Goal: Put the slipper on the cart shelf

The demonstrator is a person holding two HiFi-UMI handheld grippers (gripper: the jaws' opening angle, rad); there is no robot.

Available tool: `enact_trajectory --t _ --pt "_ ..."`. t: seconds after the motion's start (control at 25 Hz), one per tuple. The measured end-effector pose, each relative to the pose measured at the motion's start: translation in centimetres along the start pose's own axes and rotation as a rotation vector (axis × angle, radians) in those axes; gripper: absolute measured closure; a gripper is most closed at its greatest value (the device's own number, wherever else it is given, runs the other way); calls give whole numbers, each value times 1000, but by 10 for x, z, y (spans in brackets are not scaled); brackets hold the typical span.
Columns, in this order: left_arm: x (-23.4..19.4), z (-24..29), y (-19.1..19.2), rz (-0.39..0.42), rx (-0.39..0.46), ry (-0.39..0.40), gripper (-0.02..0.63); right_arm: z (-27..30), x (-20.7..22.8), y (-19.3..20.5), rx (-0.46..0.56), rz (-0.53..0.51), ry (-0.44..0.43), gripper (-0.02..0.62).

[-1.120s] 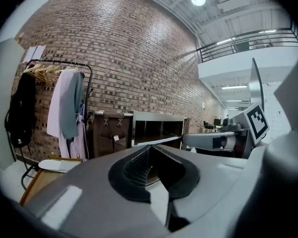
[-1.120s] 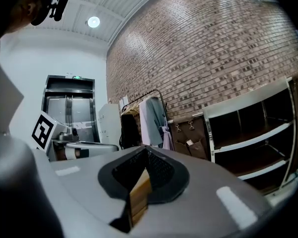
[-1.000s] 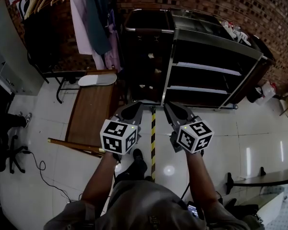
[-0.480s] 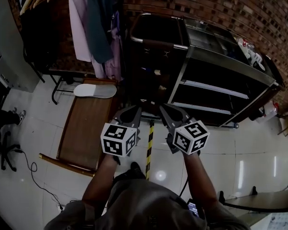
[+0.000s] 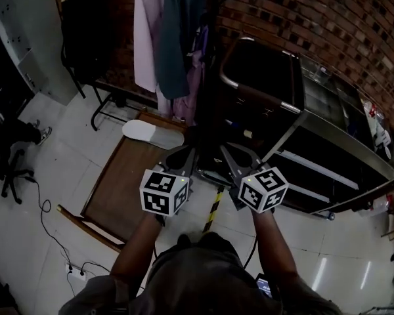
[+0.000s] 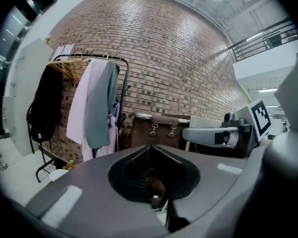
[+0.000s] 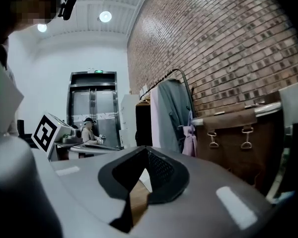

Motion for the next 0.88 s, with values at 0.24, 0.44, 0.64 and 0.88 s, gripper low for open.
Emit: enact_trajectory --t 0.24,0.44,0.64,0.88 --pt "-58 -8 -7 -33 41 -221 600 81 -13 0 -30 -58 -215 595" --pt "-89 -26 -9 -66 92 -432 600 133 -36 3 -49 -114 -430 595" --pt "-105 -35 -10 -84 130 -589 600 164 -40 4 -66 -119 -555 595" --pt "-121 -52 6 -108 135 -709 600 186 -53 24 -114 -176 -626 595"
Point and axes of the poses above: the fingertips, and each gripper's own axes: z forward along the fingers, x to its right, y out of its underside, the point moved 4 cm from there along -z, backward along the fingers, and after that the axes turned 13 degrees about y, right-handed, at the moved point
